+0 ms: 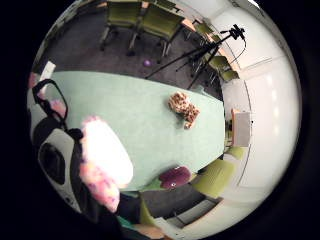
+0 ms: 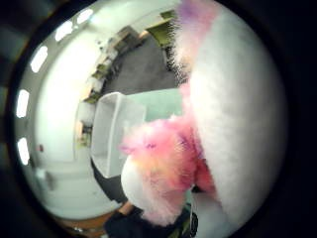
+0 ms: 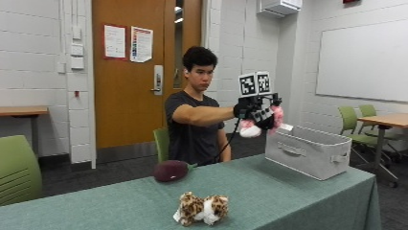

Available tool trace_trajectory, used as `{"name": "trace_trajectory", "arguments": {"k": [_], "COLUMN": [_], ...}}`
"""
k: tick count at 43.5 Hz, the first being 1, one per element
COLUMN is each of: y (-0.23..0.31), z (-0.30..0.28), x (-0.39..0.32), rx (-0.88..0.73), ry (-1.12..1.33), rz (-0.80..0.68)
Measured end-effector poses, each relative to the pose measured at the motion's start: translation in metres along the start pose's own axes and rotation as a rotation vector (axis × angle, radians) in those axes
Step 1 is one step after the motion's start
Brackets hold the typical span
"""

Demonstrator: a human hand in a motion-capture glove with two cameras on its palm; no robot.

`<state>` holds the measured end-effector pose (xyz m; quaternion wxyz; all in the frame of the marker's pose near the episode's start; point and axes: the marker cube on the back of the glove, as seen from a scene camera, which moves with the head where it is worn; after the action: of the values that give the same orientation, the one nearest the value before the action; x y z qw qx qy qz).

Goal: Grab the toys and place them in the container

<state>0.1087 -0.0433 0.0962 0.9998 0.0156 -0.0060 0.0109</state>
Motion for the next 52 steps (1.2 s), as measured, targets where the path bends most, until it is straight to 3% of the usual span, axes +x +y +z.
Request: {"name": "trace_trajectory", "arguments": {"k": [13, 19, 28, 32, 38, 42, 48, 52], "y": [-0.020, -0.006, -0.011, -0.002, -0.037, -0.038, -0.039, -0.037], "z": [-0.077, -0.101, -0.097, -0.091, -0.065, -0.055, -0.035, -0.029], "x": [-0.130, -0.221, -0.336, -0.372, -0.327, -0.339, -0.336, -0.332], "rx": [0.120, 0.136, 0.168, 0.167, 0.155, 0.089, -0.095, -0.170], "ry": [-0.005, -0.169, -0.042, -0.064, -0.034, -0.108, -0.033, -0.022], "rz": [-0.186, -0.569, -0.471, -0.606, -0.732, -0.643, -0.508, -0.484]}}
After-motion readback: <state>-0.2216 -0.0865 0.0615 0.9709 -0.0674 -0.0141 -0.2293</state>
